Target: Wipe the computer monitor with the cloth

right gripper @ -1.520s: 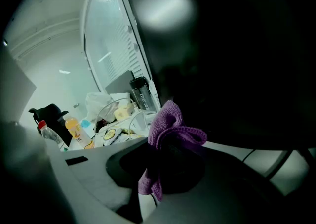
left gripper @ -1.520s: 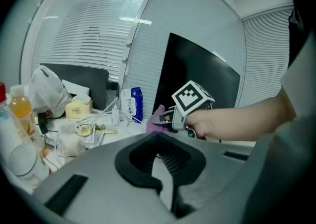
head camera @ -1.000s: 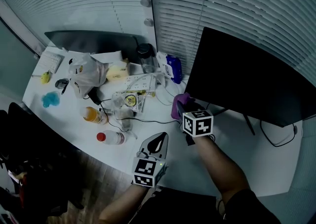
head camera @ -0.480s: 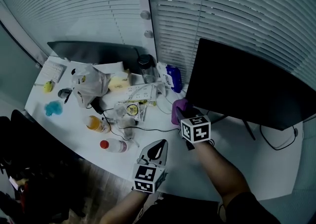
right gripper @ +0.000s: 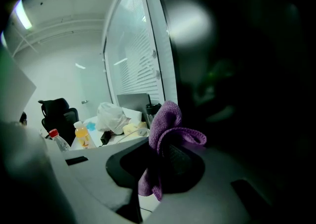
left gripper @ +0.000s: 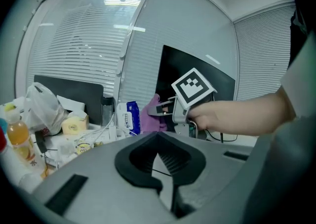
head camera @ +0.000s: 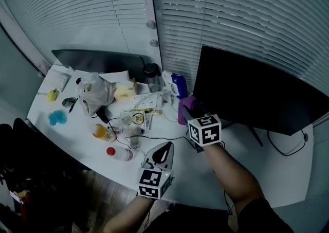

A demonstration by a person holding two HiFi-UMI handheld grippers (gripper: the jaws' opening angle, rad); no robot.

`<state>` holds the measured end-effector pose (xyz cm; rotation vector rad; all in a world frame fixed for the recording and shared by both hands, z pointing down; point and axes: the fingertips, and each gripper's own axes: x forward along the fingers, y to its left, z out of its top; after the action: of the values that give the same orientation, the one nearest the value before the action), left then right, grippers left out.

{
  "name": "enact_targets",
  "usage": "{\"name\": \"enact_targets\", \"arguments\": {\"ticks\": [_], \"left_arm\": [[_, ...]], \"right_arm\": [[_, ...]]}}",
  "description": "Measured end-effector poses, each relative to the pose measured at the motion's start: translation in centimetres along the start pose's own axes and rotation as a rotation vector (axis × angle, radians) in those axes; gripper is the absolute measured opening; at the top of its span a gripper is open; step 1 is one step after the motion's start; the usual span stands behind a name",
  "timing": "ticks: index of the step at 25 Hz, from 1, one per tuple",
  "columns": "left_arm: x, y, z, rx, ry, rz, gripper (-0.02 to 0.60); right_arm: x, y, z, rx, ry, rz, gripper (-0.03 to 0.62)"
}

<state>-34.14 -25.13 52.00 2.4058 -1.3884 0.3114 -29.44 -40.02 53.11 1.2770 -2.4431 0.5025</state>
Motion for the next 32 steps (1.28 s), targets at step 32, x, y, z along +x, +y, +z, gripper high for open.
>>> {"name": "enact_targets", "arguments": {"ticks": [32], "left_arm": [[-2.6,-1.3,12.6,0.107,-0.216,0.005,0.006]], "right_arm": [[-9.6,2.5,19.5,-0.194,-0.29,-0.022,0.072]]}}
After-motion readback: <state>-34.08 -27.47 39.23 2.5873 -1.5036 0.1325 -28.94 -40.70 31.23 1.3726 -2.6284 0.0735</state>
